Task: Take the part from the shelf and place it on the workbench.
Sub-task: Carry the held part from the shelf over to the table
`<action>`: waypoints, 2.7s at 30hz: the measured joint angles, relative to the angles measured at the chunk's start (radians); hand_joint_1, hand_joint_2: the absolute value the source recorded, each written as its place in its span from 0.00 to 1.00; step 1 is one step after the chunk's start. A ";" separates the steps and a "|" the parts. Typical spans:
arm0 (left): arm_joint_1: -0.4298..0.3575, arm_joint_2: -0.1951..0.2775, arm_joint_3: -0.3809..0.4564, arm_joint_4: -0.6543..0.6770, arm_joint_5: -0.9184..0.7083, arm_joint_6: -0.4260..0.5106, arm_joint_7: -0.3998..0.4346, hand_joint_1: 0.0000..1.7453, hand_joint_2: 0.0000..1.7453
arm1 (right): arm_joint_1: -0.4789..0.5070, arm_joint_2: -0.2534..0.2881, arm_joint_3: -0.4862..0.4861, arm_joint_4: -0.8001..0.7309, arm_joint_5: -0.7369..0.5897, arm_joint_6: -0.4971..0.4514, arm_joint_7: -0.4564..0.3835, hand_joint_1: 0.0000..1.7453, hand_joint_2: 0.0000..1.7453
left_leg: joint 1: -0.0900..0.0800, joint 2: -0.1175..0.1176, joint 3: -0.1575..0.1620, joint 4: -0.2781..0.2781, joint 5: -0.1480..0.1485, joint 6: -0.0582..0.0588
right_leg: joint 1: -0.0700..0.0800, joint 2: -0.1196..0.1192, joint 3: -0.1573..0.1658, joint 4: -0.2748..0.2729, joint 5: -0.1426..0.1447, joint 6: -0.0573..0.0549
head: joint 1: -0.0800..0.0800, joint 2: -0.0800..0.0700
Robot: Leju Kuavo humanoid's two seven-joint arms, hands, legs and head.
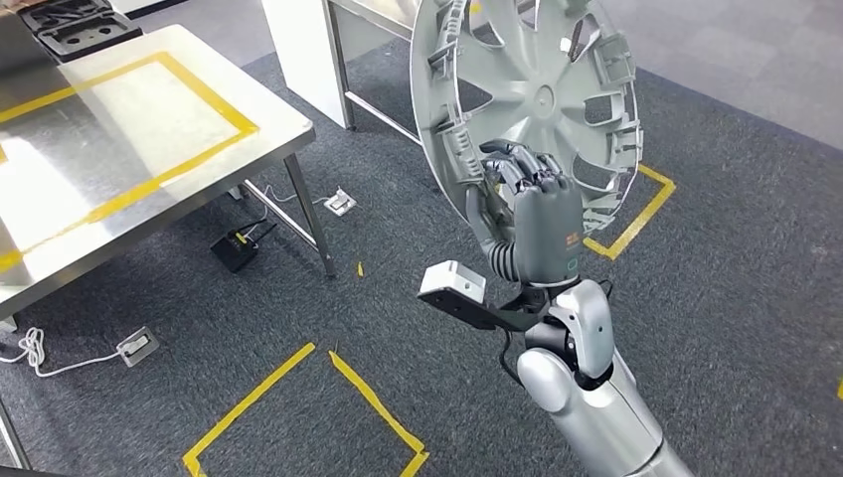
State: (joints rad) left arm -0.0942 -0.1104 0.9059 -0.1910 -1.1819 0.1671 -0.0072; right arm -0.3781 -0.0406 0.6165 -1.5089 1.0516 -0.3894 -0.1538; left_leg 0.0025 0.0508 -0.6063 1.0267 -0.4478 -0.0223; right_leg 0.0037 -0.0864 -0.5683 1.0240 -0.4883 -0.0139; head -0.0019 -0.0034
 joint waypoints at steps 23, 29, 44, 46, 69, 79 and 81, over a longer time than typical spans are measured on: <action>-0.012 0.013 0.016 -0.002 -0.016 -0.009 -0.011 0.00 1.00 | 0.038 -0.026 -0.018 -0.043 0.019 -0.021 0.011 1.00 1.00 | 0.012 -0.063 -0.127 0.235 -0.101 -0.025 | -0.012 0.071 -0.010 -0.003 0.016 -0.021 | -0.005 0.000; -0.002 0.015 0.016 -0.003 -0.012 -0.009 -0.016 0.00 1.00 | 0.042 -0.026 -0.018 -0.044 0.019 -0.020 0.011 1.00 1.00 | 0.003 0.004 -0.005 0.034 -0.011 -0.009 | -0.004 0.013 -0.011 0.006 0.008 -0.009 | -0.006 0.000; -0.003 0.009 0.016 -0.005 -0.008 -0.008 -0.015 0.00 1.00 | 0.041 -0.024 -0.018 -0.050 0.026 -0.005 0.016 1.00 1.00 | 0.009 -0.132 -0.008 0.007 0.008 0.027 | -0.018 0.122 -0.037 0.066 -0.007 0.026 | 0.001 0.000; -0.003 0.009 0.016 -0.005 -0.008 -0.008 -0.011 0.00 1.00 | 0.041 -0.024 -0.018 -0.050 0.030 -0.004 0.017 1.00 1.00 | 0.009 -0.150 -0.013 0.006 0.012 0.012 | -0.016 0.140 -0.015 0.016 0.001 0.020 | 0.001 0.000; -0.008 0.010 0.016 -0.005 -0.007 0.000 0.003 0.00 1.00 | 0.048 -0.028 -0.019 -0.058 0.028 -0.008 0.016 1.00 1.00 | 0.009 -0.071 -0.008 0.004 0.005 0.041 | -0.013 0.077 -0.115 0.253 -0.124 0.037 | -0.001 0.000; -0.007 0.006 0.019 -0.005 0.003 0.000 0.020 0.00 1.00 | 0.041 -0.030 -0.019 -0.060 0.031 -0.003 0.022 1.00 1.00 | 0.016 -0.167 -0.028 0.002 0.023 -0.005 | -0.016 0.142 -0.003 0.001 0.004 0.010 | 0.000 0.000; -0.006 0.006 0.019 -0.005 0.003 0.000 0.027 0.00 1.00 | 0.040 -0.028 -0.019 -0.060 0.032 -0.001 0.024 1.00 1.00 | 0.012 -0.131 -0.051 0.044 -0.004 -0.013 | -0.020 0.117 0.004 -0.009 0.012 -0.003 | -0.006 0.000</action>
State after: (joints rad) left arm -0.1006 -0.1042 0.9252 -0.1960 -1.1791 0.1667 0.0198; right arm -0.3378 -0.0685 0.5974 -1.5692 1.0837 -0.3906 -0.1294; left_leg 0.0150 -0.0803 -0.6574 1.0710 -0.4518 -0.0350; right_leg -0.0162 0.0302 -0.5646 1.0151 -0.4767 -0.0167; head -0.0080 -0.0034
